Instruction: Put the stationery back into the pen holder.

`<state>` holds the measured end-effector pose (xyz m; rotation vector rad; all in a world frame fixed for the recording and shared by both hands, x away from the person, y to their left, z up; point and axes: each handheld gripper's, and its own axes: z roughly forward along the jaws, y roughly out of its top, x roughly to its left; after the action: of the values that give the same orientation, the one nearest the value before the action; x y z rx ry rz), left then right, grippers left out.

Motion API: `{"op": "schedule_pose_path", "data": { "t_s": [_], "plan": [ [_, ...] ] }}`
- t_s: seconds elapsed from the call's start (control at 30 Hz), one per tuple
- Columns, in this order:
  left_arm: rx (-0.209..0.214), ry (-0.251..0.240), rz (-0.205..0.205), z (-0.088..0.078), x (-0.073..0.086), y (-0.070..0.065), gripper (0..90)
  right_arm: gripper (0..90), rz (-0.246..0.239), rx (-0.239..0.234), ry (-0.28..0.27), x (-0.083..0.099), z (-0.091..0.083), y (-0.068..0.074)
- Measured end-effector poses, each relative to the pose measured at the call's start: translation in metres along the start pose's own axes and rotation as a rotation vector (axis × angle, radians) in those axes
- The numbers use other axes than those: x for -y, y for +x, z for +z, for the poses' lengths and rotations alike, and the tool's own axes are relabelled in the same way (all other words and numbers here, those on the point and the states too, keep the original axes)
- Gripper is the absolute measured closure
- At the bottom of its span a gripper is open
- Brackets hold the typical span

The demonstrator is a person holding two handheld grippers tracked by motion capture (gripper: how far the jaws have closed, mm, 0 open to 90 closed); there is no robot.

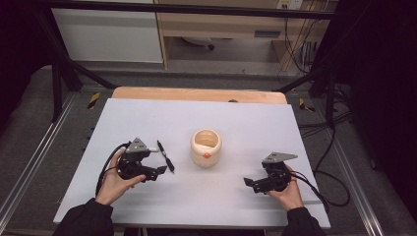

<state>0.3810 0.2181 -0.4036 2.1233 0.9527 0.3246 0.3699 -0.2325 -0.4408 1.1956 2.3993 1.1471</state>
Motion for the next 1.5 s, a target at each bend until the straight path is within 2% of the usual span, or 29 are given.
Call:
{"op": "schedule_pose_path", "data": {
  "t_s": [0.13, 0.27, 0.63, 0.87, 1.07, 1.5],
  "plan": [
    [-0.008, 0.008, -0.017, -0.003, 0.015, 0.006, 10.8, 0.5, -0.011, 0.006, 0.020, -0.002, 0.002, 0.005],
    [-0.028, 0.031, -0.017, -0.007, 0.028, 0.011, 10.2, 0.5, -0.032, 0.019, 0.034, -0.004, 0.005, 0.012],
    [-0.049, 0.031, -0.050, -0.018, 0.055, 0.017, 9.5, 0.5, -0.058, 0.048, 0.082, -0.011, 0.014, 0.033],
    [-0.061, 0.035, -0.045, -0.020, 0.063, 0.020, 9.5, 0.5, -0.073, 0.039, 0.078, -0.017, 0.016, 0.047],
    [-0.056, 0.028, -0.040, -0.022, 0.066, 0.022, 9.6, 0.9, -0.050, 0.034, 0.072, -0.022, 0.020, 0.057],
    [-0.050, 0.027, -0.040, -0.025, 0.070, 0.025, 10.1, 3.0, -0.082, -0.004, 0.073, -0.039, 0.040, 0.100]
  ]
}}
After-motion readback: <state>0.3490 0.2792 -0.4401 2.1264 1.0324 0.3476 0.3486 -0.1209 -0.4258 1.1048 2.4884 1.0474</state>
